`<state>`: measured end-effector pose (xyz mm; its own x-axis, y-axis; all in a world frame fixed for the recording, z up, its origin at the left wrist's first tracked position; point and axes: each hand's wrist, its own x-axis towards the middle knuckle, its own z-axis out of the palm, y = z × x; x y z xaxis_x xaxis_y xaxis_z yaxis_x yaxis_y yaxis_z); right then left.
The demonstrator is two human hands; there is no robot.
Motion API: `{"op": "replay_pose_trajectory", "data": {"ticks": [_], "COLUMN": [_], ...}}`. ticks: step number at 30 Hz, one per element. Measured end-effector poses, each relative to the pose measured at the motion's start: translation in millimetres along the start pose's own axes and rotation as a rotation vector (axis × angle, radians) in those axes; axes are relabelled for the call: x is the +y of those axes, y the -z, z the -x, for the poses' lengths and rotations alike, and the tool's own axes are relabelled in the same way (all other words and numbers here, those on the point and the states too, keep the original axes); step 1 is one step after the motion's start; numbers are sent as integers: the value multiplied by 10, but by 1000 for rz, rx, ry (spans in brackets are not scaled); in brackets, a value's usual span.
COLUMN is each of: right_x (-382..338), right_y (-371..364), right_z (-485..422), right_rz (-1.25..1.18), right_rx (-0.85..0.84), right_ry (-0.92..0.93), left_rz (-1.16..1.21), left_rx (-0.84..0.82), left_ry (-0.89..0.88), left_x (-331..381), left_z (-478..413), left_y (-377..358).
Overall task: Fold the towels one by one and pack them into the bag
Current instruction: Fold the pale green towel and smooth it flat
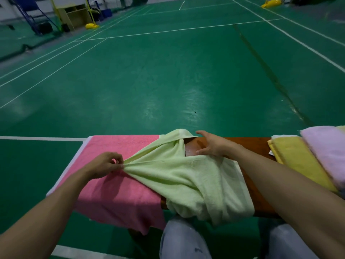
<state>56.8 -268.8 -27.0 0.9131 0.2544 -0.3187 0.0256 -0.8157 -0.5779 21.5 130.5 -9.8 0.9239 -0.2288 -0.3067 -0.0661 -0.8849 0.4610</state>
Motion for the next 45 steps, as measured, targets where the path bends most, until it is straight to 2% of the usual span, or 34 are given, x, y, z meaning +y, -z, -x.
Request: {"op": "replay_pose_trajectory", "data": {"ticks": [12,20,30,40,45], "right_x": [-155,-229,-77,186,304], "right_y": [-81,-23,-24,89,140], "right_z": [-355,-440,-271,311,548], "right_rz": [250,297,172,327,283], "right_rx": [-188,-274,-133,-19,-33], "right_ry": [20,11,67,54,24], "left_rz": [-94,-100,-79,-91,-26], "left_rx": [49,59,122,257,313], "left_ry": [-15,-51,-34,-43,-44], "left_x": [-288,-333,-290,-12,103], "left_z": [60,86,126,144,127], "left_y": [59,52,-17,-173,-233]}}
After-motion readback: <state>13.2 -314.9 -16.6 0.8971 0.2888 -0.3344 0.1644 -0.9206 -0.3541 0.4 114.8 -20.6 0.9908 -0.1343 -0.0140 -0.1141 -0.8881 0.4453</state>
